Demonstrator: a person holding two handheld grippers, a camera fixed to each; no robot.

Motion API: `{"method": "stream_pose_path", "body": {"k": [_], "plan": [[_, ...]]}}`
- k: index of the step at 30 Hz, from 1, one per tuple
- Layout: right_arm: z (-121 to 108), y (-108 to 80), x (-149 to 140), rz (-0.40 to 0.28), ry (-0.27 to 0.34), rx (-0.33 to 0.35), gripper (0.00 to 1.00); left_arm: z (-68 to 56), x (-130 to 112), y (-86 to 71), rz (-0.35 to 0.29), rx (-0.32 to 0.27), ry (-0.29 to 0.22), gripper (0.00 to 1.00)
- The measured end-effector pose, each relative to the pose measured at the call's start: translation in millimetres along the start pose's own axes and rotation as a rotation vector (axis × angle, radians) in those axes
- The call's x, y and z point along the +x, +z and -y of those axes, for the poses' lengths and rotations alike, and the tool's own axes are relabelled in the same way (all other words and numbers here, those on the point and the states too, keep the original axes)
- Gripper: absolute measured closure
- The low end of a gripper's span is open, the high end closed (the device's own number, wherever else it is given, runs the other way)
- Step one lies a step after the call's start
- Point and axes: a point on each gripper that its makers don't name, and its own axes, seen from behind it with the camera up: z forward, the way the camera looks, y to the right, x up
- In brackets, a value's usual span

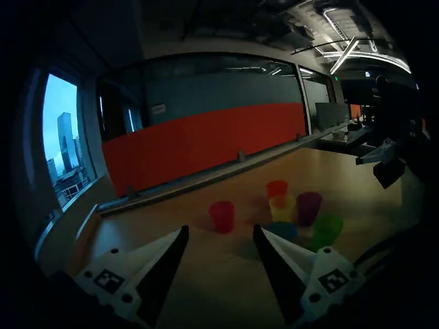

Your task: Pour water

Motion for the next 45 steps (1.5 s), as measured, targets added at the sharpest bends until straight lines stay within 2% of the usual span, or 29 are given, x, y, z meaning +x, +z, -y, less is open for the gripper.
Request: {"method": "stream_pose_path", "body": {"k": [8, 13, 21, 24, 27, 30, 36, 39, 45], "plan": [[-23.9, -5.0, 27.4, -0.084, 0.027, -0.101, 0.01, 23.2, 14.0, -12.2, -0.057, 0.077, -0.045, 0.14], [-43.3, -8.8, 38.6, -0.126, 0.047, -0.188, 0.01, 32.7, 21.5, -19.4, -0.090, 0.119, -0.062, 0.14], [-81.0, -21.1, 58.4, -0.214, 0.087, -0.376, 0.01, 37.7, 31.9, -24.3, -0.125, 0.171, -0.076, 0.14], [-96.3, -28.2, 60.6, -0.235, 0.103, -0.457, 0.01, 41.9, 38.0, -26.5, -0.143, 0.207, -0.072, 0.14], [-110.0, -36.0, 59.7, -0.241, 0.117, -0.539, 0.01, 46.9, 42.5, -28.1, -0.168, 0.251, -0.089, 0.14], [-119.6, -44.7, 59.6, -0.250, 0.121, -0.615, 0.01, 46.3, 44.9, -27.4, -0.188, 0.276, -0.118, 0.14], [-135.3, -59.2, 53.5, -0.263, 0.122, -0.736, 0.01, 38.4, 51.6, -22.8, -0.213, 0.275, -0.140, 0.14], [-138.2, -61.8, 48.6, -0.250, 0.131, -0.760, 0.01, 36.1, 51.6, -20.5, -0.216, 0.271, -0.140, 0.14], [-139.4, -64.4, 46.6, -0.253, 0.152, -0.765, 0.01, 35.9, 49.4, -19.7, -0.216, 0.282, -0.146, 0.14]]}}
